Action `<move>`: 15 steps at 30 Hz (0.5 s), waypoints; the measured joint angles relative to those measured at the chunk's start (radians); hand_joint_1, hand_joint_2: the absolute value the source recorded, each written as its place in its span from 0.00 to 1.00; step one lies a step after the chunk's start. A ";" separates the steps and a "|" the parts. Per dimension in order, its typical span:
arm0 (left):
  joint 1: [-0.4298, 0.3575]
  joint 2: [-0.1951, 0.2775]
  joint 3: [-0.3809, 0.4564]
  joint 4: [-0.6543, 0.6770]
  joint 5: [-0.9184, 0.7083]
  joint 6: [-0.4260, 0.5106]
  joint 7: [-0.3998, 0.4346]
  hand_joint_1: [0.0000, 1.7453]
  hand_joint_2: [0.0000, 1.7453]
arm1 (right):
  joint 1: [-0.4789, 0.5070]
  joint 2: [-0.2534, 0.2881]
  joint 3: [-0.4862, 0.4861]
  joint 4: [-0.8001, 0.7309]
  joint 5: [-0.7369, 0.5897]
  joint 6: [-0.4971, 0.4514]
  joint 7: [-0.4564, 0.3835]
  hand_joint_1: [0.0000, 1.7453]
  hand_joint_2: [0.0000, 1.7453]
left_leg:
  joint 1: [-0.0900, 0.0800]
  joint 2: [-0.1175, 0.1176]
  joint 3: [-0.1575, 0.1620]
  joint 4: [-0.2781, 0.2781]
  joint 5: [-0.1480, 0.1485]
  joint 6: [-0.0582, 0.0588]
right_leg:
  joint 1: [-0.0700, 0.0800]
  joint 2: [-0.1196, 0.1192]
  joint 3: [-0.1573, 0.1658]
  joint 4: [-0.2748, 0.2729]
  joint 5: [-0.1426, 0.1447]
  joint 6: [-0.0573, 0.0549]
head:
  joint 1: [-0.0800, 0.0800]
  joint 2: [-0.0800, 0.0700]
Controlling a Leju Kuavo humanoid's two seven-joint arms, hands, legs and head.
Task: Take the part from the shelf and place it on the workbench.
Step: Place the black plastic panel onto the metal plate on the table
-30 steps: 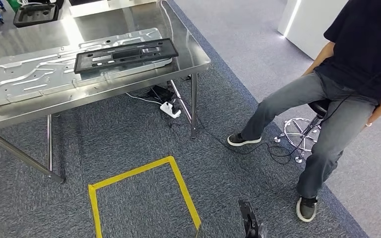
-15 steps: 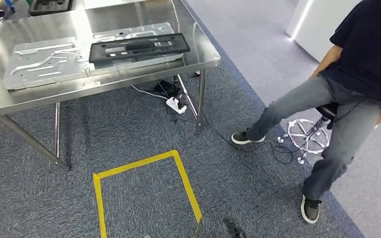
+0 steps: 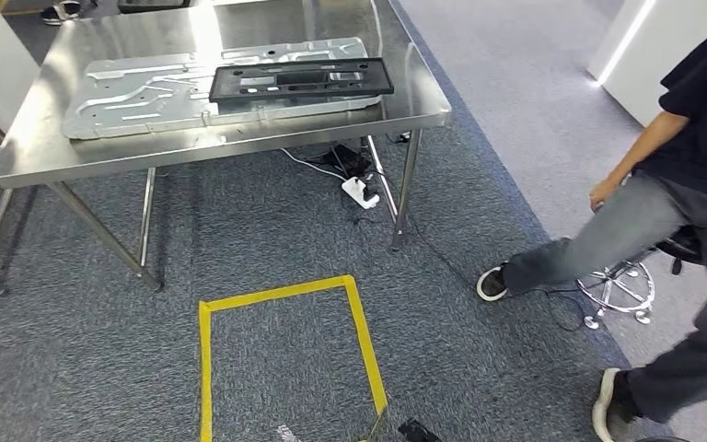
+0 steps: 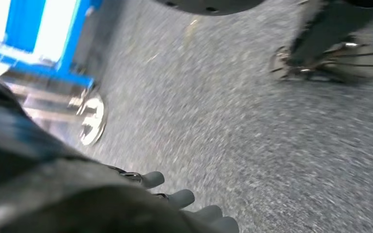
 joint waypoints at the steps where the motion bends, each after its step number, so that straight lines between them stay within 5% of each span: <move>1: -0.001 0.000 -0.007 0.000 -0.005 -0.001 0.004 0.00 0.00 | 0.001 -0.001 0.016 0.001 0.012 0.010 0.005 0.00 0.00 | 0.002 0.020 -0.021 0.044 -0.026 -0.006 | -0.001 -0.011 0.001 -0.002 0.003 -0.004 | -0.001 0.000; 3: -0.003 -0.002 -0.020 0.000 -0.016 -0.001 0.009 0.00 0.00 | 0.002 -0.003 0.044 0.003 0.038 0.035 0.013 0.00 0.00 | 0.007 0.045 -0.077 0.165 -0.083 -0.017 | 0.002 -0.035 -0.001 -0.003 0.004 -0.008 | -0.002 0.000; 5: -0.003 -0.003 -0.034 0.000 -0.030 0.000 0.010 0.00 0.00 | 0.002 -0.008 0.071 0.004 0.065 0.061 0.018 0.00 0.00 | 0.013 0.051 -0.104 0.226 -0.092 -0.023 | 0.003 -0.060 -0.002 -0.002 0.004 -0.008 | -0.002 0.000; 6: -0.003 -0.004 -0.040 0.000 -0.037 0.001 0.010 0.00 0.00 | 0.002 -0.011 0.084 0.005 0.079 0.074 0.019 0.00 0.00 | 0.014 0.056 -0.091 0.201 -0.070 -0.023 | 0.003 -0.072 -0.002 -0.002 0.004 -0.007 | -0.002 0.000; 9: -0.004 -0.004 -0.048 0.000 -0.054 0.006 0.013 0.00 0.00 | 0.000 -0.019 0.124 0.005 0.108 0.111 0.020 0.00 0.00 | 0.011 0.103 0.007 0.012 0.008 -0.017 | 0.005 -0.100 0.002 -0.003 0.002 -0.001 | -0.002 0.000; 11: -0.007 -0.004 -0.054 0.000 -0.057 0.010 0.016 0.00 0.00 | -0.001 -0.026 0.151 0.005 0.111 0.128 0.020 0.00 0.00 | 0.001 0.119 0.031 -0.042 0.015 -0.007 | 0.007 -0.115 0.004 -0.004 0.001 0.010 | -0.002 0.000; 13: -0.007 -0.002 -0.060 0.000 -0.048 0.016 0.020 0.00 0.00 | -0.003 -0.033 0.174 0.005 0.107 0.141 0.021 0.00 0.00 | -0.003 0.099 0.029 -0.048 0.021 0.005 | 0.006 -0.126 0.008 -0.007 0.000 0.024 | -0.001 0.000; 15: -0.005 0.001 -0.062 0.000 -0.032 0.022 0.022 0.00 0.00 | -0.004 -0.045 0.195 0.005 0.107 0.153 0.022 0.00 0.00 | -0.002 0.082 0.035 -0.061 0.030 0.019 | 0.002 -0.099 0.002 0.015 -0.021 0.034 | -0.001 0.000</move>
